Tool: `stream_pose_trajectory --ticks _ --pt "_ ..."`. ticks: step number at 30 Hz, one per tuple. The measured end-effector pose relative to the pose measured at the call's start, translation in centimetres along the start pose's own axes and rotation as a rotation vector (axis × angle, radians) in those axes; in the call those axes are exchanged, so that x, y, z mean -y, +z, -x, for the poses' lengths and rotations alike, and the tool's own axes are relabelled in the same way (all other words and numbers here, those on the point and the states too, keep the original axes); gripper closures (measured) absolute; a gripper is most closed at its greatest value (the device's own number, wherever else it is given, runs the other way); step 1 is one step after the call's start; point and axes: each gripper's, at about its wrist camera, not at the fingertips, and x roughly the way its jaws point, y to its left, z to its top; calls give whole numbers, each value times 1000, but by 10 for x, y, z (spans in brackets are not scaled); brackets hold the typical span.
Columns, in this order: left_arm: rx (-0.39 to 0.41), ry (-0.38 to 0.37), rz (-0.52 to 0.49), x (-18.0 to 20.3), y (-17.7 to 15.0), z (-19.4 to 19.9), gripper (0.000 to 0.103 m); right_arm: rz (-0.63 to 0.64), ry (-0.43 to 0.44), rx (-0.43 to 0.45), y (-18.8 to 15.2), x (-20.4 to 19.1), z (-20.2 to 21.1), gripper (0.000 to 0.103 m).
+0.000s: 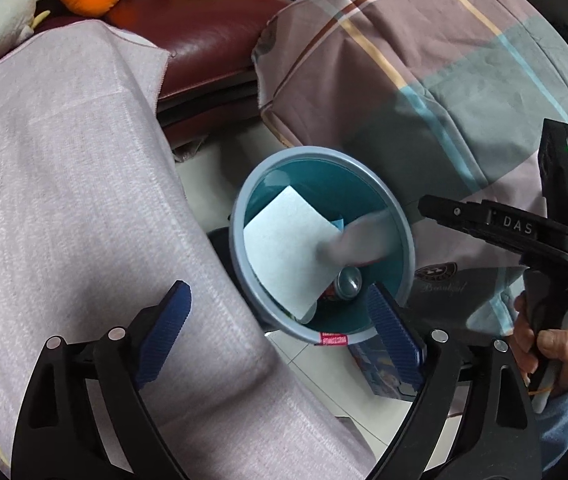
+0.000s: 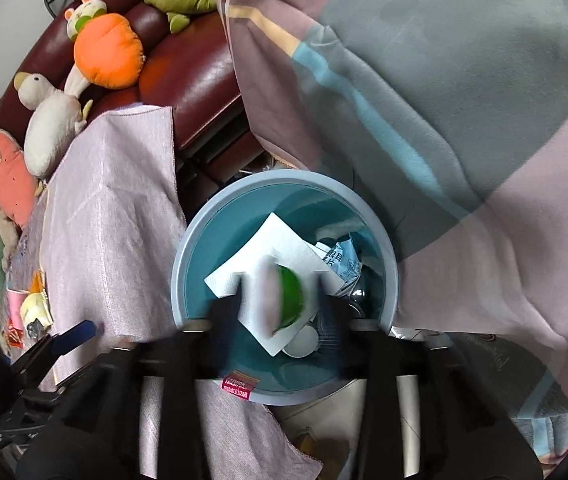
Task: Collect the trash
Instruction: 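Carry the towel and egg shell over the teal bin and open both tools, then move both tools back over the table toward the plastic bags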
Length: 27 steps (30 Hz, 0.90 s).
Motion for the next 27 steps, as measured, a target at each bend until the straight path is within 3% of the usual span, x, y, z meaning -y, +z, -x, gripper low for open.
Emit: stream_pose_trajectory --ticks 4,6,10,20,27 --pt "-1 0 15 -7 -5 7 12 2 -6 -3 -3 -6 2 49" --pt "2 -2 27 -10 -8 10 12 6 -14 0 -5 -8 5 38" --pt "13 -10 48 -18 -15 20 12 20 -30 5 -10 -16 15 31" --pt "84 -4 102 -51 -42 67 11 88 -35 1 -34 -63 34 30" --pt "141 23 167 -91 -69 105 9 188 -18 -5 -53 -126 41 30"
